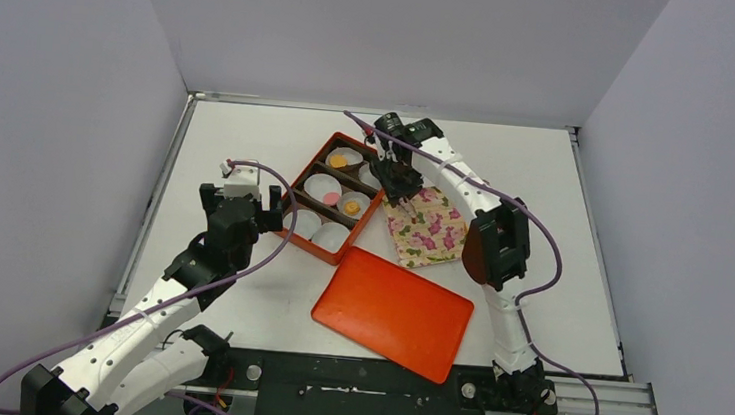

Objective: Pack the cookies

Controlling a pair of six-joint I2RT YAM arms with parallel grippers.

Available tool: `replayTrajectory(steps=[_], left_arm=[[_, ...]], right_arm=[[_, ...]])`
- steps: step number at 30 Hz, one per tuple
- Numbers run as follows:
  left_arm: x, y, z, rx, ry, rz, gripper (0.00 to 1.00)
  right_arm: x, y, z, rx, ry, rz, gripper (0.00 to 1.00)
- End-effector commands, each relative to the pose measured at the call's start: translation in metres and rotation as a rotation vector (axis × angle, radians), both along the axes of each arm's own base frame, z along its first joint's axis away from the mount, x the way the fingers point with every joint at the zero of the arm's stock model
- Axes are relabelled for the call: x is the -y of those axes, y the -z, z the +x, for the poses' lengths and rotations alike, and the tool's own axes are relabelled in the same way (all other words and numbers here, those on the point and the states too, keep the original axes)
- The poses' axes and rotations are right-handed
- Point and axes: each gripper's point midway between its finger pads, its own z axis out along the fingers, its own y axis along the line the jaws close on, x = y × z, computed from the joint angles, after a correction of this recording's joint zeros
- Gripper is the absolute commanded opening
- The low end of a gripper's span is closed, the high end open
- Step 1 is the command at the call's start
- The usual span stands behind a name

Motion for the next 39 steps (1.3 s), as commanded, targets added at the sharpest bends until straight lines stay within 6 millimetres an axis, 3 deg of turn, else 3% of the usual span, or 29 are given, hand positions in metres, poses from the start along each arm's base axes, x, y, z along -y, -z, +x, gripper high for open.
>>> replayTrajectory(steps=[1,15,23,32,39], left_arm=[[0.004,-0.013,0.003,0.052,0.013,-0.023,0.93],[0.005,-0.014,0.003,0.053,0.013,-0.024,0.93],[0.004,-0.015,0.003,0.057,0.012,-0.024,0.93],[0.004,-0.014,0.003,0.053,0.014,-0.022,0.93],[0.006,-0.014,0.003,0.052,0.021,-0.024,0.93]], right_arm=[[-0.017,-0.009,0.01,0.048,-0.026,0.053,0.24],[-0.017,0.008,0.018,0.046,-0.015,0.021,0.34],[-0.016,0.001,0.018,0.054,-0.011,0.023,0.42],[-0.015,-0.032,0.02,0.123,0.008,0.061,0.41],[-0.002,-0.069,0.005,0.17,0.033,0.104,0.38]])
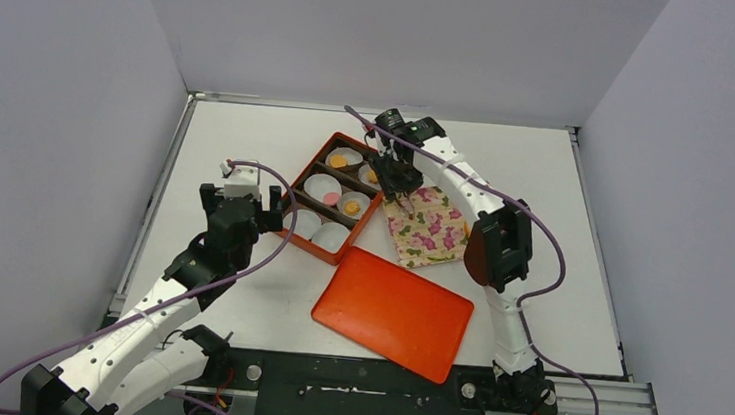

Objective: Pack the cookies

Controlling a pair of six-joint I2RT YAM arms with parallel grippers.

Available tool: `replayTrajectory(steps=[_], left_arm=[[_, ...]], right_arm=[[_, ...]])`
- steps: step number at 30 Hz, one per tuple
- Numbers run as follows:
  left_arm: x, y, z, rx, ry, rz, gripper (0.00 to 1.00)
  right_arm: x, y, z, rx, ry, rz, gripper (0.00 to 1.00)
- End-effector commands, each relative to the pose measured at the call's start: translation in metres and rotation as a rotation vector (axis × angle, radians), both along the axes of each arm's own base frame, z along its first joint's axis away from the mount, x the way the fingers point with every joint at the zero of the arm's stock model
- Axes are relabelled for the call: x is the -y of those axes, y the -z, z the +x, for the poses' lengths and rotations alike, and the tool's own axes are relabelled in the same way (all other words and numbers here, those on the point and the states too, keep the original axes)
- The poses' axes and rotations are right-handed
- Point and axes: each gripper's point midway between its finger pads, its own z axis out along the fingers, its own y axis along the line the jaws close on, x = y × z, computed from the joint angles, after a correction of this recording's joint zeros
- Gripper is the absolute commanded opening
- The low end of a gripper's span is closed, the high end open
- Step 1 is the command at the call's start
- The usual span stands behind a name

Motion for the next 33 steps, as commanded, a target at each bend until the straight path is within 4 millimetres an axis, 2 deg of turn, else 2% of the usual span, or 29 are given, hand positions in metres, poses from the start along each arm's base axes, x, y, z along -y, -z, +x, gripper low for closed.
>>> replayTrajectory(steps=[1,5,13,20,25,33], left_arm=[[0.006,-0.014,0.003,0.054,0.02,-0.026,0.93],[0.007,-0.014,0.003,0.052,0.025,-0.025,0.93],[0.009,-0.013,0.002,0.05,0.033,-0.024,0.93],[0.013,-0.012,0.002,0.046,0.046,-0.023,0.93],[0.015,-0.012,0.002,0.047,0.053,-0.022,0.93],[0.016,-0.013,0.001,0.049,0.056,-0.023,0.93]], right_arm=[[0.011,-0.07,-0.007,0.132,0.041,0.081,0.38],[0.039,-0.075,-0.022,0.12,0.09,0.071,0.38],[0.105,-0.066,-0.053,0.06,0.211,0.057,0.38],[0.157,-0.039,-0.075,-0.014,0.317,0.025,0.39],[0.184,-0.022,-0.08,-0.054,0.373,0.033,0.39],[0.209,-0.001,-0.075,-0.081,0.401,0.024,0.41]])
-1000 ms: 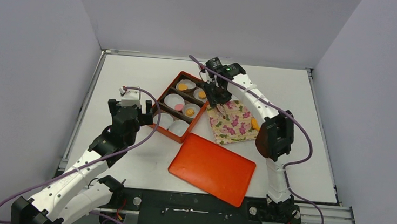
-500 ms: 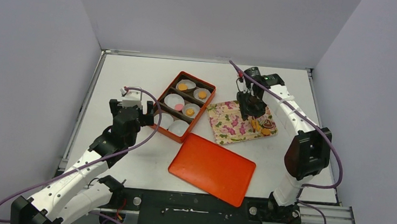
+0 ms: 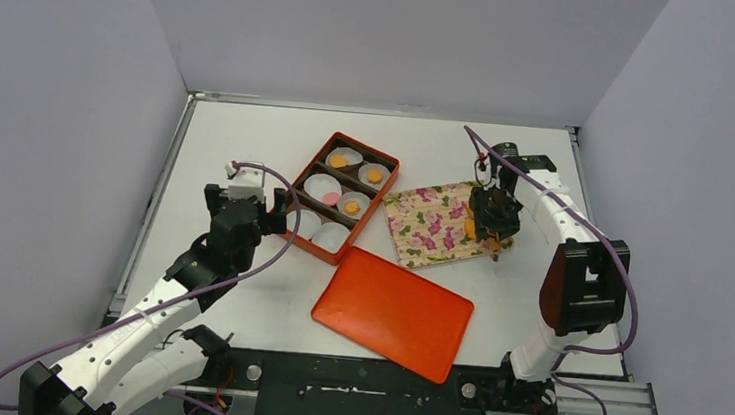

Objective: Pack the cookies

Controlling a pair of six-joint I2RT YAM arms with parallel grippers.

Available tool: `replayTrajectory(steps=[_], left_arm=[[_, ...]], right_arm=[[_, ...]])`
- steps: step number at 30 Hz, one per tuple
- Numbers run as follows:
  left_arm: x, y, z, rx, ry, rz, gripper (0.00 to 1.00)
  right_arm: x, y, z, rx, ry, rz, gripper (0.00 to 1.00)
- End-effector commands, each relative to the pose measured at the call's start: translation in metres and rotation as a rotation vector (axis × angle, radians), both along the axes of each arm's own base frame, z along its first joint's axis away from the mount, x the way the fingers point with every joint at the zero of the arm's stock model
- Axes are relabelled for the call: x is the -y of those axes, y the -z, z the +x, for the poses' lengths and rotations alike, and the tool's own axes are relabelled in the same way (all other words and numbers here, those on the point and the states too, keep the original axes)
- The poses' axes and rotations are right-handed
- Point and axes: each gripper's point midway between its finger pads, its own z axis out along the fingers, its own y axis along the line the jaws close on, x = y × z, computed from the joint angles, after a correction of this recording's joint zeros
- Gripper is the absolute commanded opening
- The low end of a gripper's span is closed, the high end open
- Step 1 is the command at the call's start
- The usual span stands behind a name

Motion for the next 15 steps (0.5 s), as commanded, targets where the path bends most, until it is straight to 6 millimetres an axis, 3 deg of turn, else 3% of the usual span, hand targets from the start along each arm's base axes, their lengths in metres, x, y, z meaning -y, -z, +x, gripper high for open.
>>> replayTrajectory(steps=[1,15], left_arm=[[0.005,-0.014,0.003,0.051,0.016,-0.023,0.93],[0.004,-0.015,0.002,0.055,0.015,-0.021,0.93]], right_arm=[[0.007,-0.008,0.017,0.079,-0.009,0.02,0.41],[0.008,0.01,0.022,0.015,-0.02,0.018,0.43]])
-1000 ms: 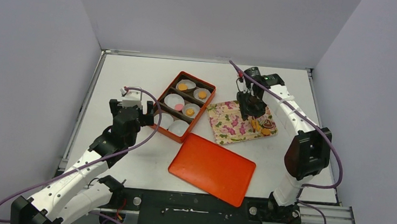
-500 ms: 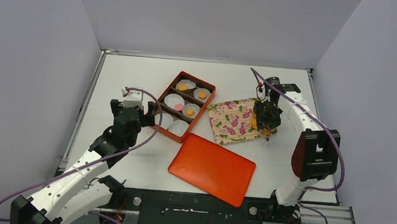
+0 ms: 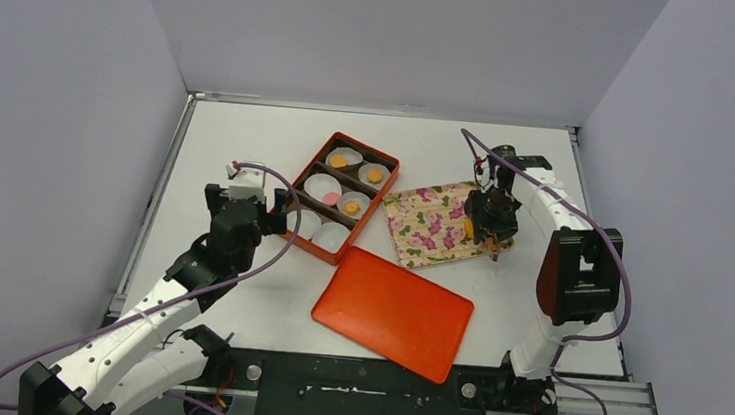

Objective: Pack the cookies

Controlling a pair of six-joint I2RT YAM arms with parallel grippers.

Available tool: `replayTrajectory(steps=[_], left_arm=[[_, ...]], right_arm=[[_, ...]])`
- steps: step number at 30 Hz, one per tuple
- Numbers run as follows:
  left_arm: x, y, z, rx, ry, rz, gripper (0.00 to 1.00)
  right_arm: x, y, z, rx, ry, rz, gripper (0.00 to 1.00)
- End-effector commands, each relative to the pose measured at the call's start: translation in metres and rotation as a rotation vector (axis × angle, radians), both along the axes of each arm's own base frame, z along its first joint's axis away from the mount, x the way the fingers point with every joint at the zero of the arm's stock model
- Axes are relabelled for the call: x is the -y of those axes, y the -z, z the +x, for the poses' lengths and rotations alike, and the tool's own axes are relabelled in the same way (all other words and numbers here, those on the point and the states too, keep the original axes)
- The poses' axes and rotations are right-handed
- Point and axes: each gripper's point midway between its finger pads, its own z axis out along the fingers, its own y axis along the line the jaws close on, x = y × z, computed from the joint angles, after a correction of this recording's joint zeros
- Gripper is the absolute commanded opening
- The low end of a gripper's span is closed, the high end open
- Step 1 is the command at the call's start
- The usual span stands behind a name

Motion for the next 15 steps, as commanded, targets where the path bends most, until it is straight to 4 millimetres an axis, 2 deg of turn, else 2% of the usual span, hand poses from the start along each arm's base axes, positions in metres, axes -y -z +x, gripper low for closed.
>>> replayTrajectory(steps=[1,15], left_arm=[[0.0024,-0.0151,0.0025,0.056,0.008,-0.027,0.93],[0.0017,-0.0174,0.0017,0.064,0.007,-0.03,0.93]], right_arm=[[0.0004,-0.0071,0.0141,0.044,-0.008,-0.006,0.43],[-0.0089,-0.0008,0.0172,-0.004,-0.057,-0.072,0.39]])
